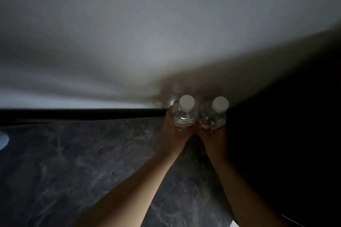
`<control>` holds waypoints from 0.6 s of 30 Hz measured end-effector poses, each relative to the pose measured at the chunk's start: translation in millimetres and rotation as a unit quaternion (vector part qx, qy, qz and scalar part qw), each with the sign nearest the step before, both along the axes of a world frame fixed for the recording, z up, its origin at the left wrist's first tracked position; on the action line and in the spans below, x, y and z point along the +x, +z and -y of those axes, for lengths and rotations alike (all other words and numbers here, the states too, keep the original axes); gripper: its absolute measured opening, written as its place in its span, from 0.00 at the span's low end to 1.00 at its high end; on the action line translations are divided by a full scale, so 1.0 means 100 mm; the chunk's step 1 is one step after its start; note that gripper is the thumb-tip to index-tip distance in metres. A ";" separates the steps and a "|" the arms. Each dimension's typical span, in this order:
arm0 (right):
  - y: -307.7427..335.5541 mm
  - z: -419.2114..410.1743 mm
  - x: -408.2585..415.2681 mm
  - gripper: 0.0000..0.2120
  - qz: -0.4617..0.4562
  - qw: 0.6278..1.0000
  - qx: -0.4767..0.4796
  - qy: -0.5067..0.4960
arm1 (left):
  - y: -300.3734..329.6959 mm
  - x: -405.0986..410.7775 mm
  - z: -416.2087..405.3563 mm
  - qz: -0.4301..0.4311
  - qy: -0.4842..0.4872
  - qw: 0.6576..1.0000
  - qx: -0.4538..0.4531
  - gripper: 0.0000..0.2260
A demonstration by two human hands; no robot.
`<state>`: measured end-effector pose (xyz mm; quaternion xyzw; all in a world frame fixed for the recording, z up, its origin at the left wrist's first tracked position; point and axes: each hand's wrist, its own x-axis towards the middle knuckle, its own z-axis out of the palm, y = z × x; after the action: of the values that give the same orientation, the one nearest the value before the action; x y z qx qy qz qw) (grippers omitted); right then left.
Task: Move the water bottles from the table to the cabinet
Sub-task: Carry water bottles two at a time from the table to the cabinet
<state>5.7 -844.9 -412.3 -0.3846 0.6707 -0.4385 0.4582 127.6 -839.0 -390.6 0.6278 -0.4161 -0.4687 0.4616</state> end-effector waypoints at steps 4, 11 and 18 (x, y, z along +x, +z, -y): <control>-0.12 -0.05 -0.08 0.39 -0.005 0.999 0.003 0.043 | -0.14 -0.01 -0.05 0.008 -0.002 1.000 0.005 0.34; -0.07 -0.07 -0.11 0.42 -0.033 0.996 -0.004 0.082 | -0.19 -0.01 -0.06 -0.011 -0.013 1.000 0.005 0.33; 0.09 -0.25 -0.13 0.46 -0.032 0.996 0.020 0.075 | -0.15 0.15 -0.16 -0.031 -0.040 0.998 0.032 0.37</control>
<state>-7.4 -820.1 -403.7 -0.4388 0.6627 -0.3769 0.4756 142.2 -822.7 -405.9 0.6105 -0.4109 -0.5189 0.4350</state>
